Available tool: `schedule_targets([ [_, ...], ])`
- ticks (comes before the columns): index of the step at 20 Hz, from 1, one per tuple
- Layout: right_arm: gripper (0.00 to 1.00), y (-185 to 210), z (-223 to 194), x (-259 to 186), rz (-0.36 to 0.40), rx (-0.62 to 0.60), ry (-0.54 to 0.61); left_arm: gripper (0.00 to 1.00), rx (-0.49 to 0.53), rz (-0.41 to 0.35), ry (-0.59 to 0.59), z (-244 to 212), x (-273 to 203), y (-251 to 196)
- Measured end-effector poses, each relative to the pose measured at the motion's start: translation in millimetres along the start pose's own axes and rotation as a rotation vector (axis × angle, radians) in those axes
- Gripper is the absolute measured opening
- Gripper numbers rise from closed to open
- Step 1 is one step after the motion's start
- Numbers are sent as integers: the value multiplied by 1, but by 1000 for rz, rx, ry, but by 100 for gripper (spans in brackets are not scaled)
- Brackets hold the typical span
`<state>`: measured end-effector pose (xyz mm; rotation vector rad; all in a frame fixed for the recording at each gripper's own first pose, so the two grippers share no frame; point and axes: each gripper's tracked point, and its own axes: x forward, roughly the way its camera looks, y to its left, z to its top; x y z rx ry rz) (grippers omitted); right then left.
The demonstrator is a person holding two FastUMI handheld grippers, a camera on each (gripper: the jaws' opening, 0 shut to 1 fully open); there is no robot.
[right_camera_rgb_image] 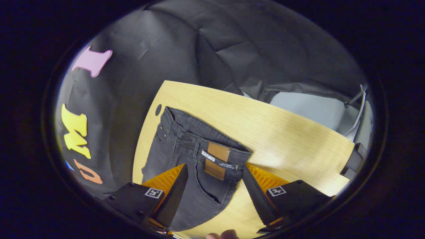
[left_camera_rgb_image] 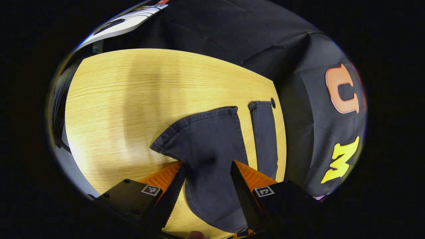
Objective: Grasp the waist and the cuffs of the jeans and fold them to make the two legs overlap; first hold the waist and fold one-third of the jeans toward the cuffs, then hold the cuffs and fold the remaining one-third in the same direction to finish folding.
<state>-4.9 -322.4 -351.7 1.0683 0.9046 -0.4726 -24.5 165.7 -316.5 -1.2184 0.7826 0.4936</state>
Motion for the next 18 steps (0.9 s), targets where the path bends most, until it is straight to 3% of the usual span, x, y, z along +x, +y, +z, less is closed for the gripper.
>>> schedule_targets([
  [1,98,-2,-1,2,-28,-9,-2,84,11,2,6,0,4,-2],
  [2,96,-9,0,4,-86,-12,-8,78,19,4,15,0,6,-4],
  [3,84,-16,2,2,-131,-11,-13,86,25,6,24,0,9,-5],
  [4,71,-21,2,3,-163,-8,-12,67,29,14,33,-1,13,-6],
  [6,49,-23,2,2,-196,39,-11,58,33,38,43,0,16,-3],
  [8,43,-28,0,3,-238,75,8,31,26,51,53,1,20,0],
  [9,29,-26,6,4,-233,111,-7,32,11,63,54,2,20,3],
  [10,14,-25,6,8,-226,131,0,17,-4,63,58,2,20,3],
  [12,14,-27,4,1,-208,165,2,8,-39,49,66,2,16,0],
  [14,2,-26,5,0,-190,186,0,5,-75,35,77,4,9,-2],
  [18,2,-18,7,-11,-135,200,-11,4,-107,7,107,7,-11,-13],
])
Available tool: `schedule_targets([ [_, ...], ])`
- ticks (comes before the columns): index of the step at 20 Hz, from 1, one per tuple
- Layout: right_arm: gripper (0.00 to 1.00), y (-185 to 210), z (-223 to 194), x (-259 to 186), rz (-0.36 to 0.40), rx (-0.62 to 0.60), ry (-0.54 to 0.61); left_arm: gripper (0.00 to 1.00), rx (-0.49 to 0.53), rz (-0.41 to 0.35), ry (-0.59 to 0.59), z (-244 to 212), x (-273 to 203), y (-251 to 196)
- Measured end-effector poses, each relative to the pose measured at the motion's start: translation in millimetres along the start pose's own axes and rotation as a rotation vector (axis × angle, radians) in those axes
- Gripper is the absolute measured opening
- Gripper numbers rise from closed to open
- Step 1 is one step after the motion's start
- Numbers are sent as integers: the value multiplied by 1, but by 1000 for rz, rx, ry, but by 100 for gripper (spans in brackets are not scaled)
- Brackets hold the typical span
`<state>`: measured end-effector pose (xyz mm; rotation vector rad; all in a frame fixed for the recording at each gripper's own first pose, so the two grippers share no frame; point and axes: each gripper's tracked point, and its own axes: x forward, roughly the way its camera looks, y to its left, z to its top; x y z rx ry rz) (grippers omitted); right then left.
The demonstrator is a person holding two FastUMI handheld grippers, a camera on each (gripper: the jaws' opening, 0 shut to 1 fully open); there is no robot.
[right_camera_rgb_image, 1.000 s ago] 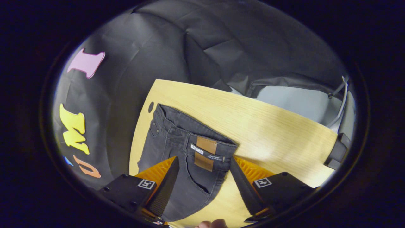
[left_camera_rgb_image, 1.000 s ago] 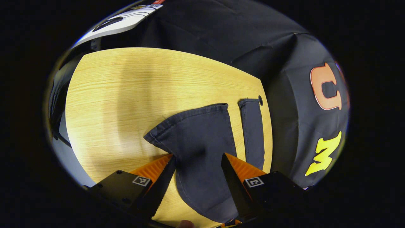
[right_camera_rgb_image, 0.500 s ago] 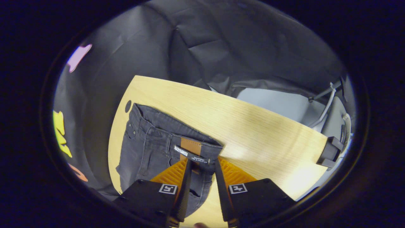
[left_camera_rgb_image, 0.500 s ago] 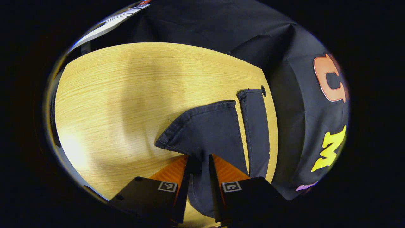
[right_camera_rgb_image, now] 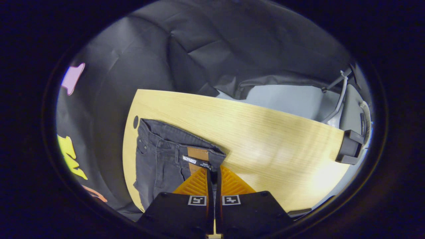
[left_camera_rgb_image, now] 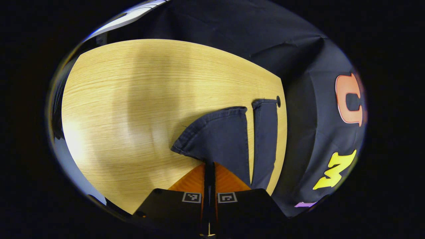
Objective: Grasp the waist and the cuffs of the jeans and fold them to make the two legs overlap; first hold the waist and fold one-third of the jeans toward the cuffs, then hold the cuffs and fold the remaining one-third in the same direction to finish folding.
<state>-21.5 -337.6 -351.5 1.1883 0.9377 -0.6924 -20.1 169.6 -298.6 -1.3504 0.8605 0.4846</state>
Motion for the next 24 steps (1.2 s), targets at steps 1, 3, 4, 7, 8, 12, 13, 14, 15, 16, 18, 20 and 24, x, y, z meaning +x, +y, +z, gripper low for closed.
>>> schedule_targets([
  [1,2,5,2,-5,27,1,-1,4,9,-11,14,-3,-6,-7],
  [3,0,21,2,-29,75,-4,-3,4,29,-27,22,-2,-19,-19],
  [4,2,30,2,-42,97,-14,-4,4,31,-39,30,-2,-24,-30],
  [7,2,62,4,-72,164,-67,-7,4,32,-69,64,3,-37,-59],
  [8,2,77,5,-82,190,-84,-7,4,36,-80,74,7,-41,-69],
  [12,0,136,13,-102,267,-119,-4,4,54,-82,113,21,-31,-109],
  [13,0,150,15,-102,275,-132,0,4,55,-80,127,26,-28,-119],
  [14,0,163,18,-102,281,-140,3,4,62,-74,138,31,-21,-129],
  [15,0,177,21,-100,286,-146,7,4,71,-59,145,35,-14,-137],
  [16,2,189,22,-95,288,-156,9,4,80,-53,154,40,-6,-145],
  [18,2,205,28,-83,275,-177,6,4,101,-43,173,47,11,-164],
  [20,0,213,36,-65,259,-194,4,4,114,-48,185,53,30,-186],
  [24,2,226,53,-29,248,-183,10,4,165,-67,195,57,69,-222],
])
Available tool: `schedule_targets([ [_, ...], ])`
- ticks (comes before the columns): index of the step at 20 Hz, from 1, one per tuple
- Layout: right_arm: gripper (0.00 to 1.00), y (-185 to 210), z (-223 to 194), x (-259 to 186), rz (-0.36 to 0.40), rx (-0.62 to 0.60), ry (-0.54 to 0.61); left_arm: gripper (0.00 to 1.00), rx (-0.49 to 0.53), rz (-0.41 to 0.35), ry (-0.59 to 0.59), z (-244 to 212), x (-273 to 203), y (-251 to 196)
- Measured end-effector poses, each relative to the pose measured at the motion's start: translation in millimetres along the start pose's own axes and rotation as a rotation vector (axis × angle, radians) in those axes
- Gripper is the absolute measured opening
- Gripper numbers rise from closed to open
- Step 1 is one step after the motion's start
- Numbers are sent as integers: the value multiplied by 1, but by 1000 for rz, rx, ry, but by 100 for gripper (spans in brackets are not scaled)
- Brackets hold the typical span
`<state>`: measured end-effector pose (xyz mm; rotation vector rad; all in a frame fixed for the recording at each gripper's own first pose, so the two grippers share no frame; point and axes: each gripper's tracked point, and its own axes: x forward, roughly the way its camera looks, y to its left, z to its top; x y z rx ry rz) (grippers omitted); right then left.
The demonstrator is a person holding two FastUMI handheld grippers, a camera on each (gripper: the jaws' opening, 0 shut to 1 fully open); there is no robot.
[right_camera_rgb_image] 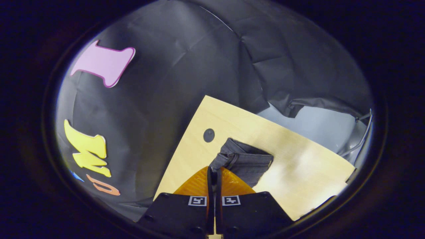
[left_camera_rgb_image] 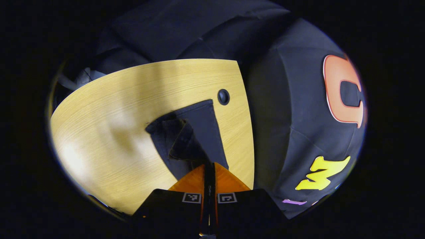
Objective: Grasp the waist and the cuffs of the jeans and fold them to make the two legs overlap; first hold the waist and fold one-third of the jeans toward the cuffs, then hold the cuffs and fold the remaining one-third in the same direction to finish folding.
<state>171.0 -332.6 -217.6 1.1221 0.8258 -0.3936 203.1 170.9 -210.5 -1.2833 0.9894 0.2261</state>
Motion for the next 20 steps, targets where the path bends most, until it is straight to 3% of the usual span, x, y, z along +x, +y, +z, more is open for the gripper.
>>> schedule_targets([
  [7,2,-7,6,83,-17,-3,22,4,33,57,22,20,72,0],
  [11,0,-15,1,115,-75,-64,20,4,48,107,42,23,101,11],
  [14,7,-16,0,127,-88,-42,7,11,79,143,35,27,104,18],
  [15,9,-15,0,129,-86,-43,2,17,85,153,35,28,102,18],
  [16,9,-14,-2,127,-83,-56,-2,43,90,161,33,30,97,20],
  [17,27,-12,-3,124,-81,-78,-1,36,97,182,32,31,91,22],
  [18,15,-8,-5,118,-81,-109,-5,50,99,187,20,32,86,23],
  [19,23,-7,-6,112,-82,-158,-13,64,91,187,-4,35,78,20],
  [20,42,-7,-5,106,-86,-203,-27,85,95,185,-8,36,72,18],
])
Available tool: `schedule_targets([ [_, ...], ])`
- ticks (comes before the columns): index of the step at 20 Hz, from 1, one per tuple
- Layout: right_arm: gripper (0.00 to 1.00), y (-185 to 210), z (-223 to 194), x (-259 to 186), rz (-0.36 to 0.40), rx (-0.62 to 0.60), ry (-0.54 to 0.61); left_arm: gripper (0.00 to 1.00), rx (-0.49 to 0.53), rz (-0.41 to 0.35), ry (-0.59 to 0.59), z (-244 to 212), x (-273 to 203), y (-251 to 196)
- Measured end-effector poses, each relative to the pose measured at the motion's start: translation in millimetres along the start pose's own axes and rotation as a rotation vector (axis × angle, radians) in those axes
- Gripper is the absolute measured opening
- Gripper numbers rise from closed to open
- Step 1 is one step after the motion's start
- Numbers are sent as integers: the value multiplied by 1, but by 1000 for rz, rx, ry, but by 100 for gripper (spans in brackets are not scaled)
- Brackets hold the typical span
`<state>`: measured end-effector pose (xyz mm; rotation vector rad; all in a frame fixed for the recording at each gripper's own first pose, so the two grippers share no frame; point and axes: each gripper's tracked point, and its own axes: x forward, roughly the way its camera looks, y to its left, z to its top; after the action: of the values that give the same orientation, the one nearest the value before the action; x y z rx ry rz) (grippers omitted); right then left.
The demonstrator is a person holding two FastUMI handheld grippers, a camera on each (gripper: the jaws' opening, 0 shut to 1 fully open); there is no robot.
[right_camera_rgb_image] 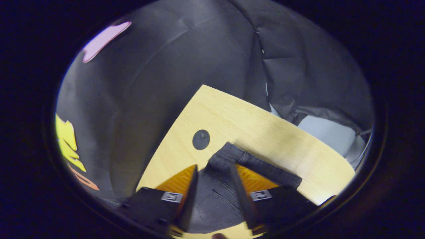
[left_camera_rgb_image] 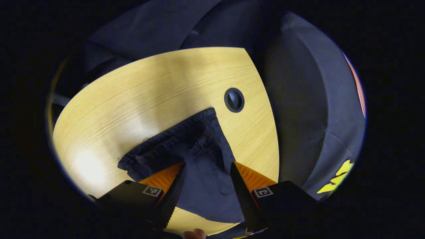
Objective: Grasp the waist and the cuffs of the jeans and fold them to make the two legs overlap; first hold the waist and fold one-third of the jeans toward the cuffs, then hold the cuffs and fold the remaining one-third in the same direction to finish folding.
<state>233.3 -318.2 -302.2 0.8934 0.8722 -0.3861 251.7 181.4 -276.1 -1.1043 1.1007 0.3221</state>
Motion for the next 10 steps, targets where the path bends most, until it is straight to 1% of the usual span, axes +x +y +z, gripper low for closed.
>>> schedule_targets([
  [2,80,1,2,-20,-12,-98,-44,88,22,-27,-6,-4,-23,-13],
  [3,80,3,4,-32,-10,-142,-66,89,54,-41,-17,-7,-37,-22],
  [4,89,6,4,-44,-3,-185,-94,89,115,-55,-49,-10,-55,-35],
  [5,89,9,4,-60,8,-234,-125,89,190,-64,-90,-14,-73,-47],
  [6,87,10,3,-75,19,-293,-161,100,278,-78,-146,-18,-93,-60],
  [7,96,15,1,-95,46,-357,-202,89,374,-94,-207,-25,-114,-74],
  [8,88,21,-3,-119,79,-427,-246,89,478,-109,-282,-33,-136,-87],
  [9,96,29,-10,-144,117,-507,-304,89,583,-113,-368,-41,-160,-98],
  [10,97,32,-18,-164,145,-568,-352,94,688,-123,-453,-74,-146,-111],
])
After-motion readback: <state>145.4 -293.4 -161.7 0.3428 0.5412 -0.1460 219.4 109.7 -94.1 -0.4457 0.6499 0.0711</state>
